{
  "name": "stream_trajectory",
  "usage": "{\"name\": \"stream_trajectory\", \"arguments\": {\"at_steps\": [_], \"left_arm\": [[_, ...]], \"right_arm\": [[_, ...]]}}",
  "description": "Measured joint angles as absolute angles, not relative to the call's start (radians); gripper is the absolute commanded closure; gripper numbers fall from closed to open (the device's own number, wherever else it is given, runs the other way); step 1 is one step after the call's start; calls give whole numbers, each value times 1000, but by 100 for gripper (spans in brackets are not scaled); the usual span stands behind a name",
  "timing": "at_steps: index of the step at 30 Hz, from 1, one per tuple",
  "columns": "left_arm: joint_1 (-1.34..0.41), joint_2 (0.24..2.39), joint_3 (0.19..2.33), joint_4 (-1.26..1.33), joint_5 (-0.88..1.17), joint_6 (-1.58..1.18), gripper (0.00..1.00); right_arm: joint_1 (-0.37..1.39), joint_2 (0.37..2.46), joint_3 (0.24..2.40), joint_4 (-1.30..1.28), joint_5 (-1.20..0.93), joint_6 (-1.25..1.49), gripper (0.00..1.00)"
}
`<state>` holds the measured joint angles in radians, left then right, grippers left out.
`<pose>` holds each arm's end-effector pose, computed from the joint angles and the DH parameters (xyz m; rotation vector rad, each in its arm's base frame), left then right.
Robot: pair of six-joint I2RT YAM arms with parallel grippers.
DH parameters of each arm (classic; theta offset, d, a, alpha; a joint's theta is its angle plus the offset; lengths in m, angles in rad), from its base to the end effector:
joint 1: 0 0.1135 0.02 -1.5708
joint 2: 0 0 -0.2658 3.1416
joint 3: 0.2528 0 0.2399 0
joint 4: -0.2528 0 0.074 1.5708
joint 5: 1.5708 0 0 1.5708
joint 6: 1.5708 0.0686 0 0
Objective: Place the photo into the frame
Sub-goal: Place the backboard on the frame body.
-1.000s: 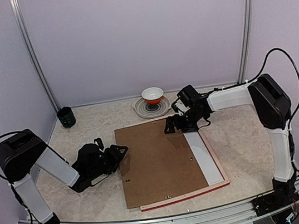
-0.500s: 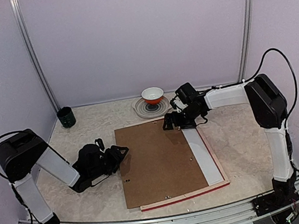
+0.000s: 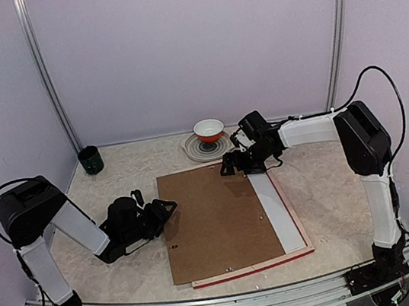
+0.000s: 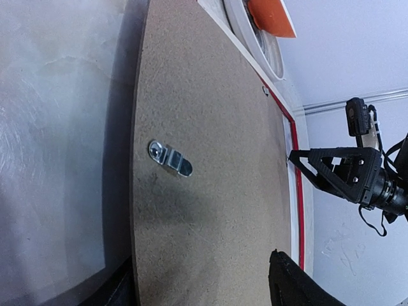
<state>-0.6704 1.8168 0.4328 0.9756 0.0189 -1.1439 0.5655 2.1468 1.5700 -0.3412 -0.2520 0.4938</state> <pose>0.2481 -0.1984 0.0976 -0.4990 2.1261 -1.1428 0.3940 0.2703 0.1485 -0.2051 2.6010 0.7307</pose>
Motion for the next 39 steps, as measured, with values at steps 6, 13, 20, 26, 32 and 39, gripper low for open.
{"name": "stream_trajectory", "arguments": {"at_steps": [6, 13, 20, 26, 32, 39], "left_arm": [[-670, 1822, 433, 984, 19, -1146, 36], [-670, 1824, 433, 989, 19, -1147, 36], [-670, 1827, 433, 994, 19, -1148, 36], [-670, 1834, 433, 1006, 19, -1151, 36], [-670, 1840, 433, 1017, 20, -1155, 36], [-670, 1846, 433, 1027, 22, -1155, 36]], "right_arm": [[566, 2149, 1570, -332, -262, 494, 1], [565, 2148, 1558, -315, -270, 495, 1], [561, 2141, 1539, -295, -267, 495, 1], [555, 2137, 1519, -279, -265, 496, 1], [554, 2135, 1510, -279, -268, 499, 1], [554, 2135, 1509, -275, -284, 505, 1]]}}
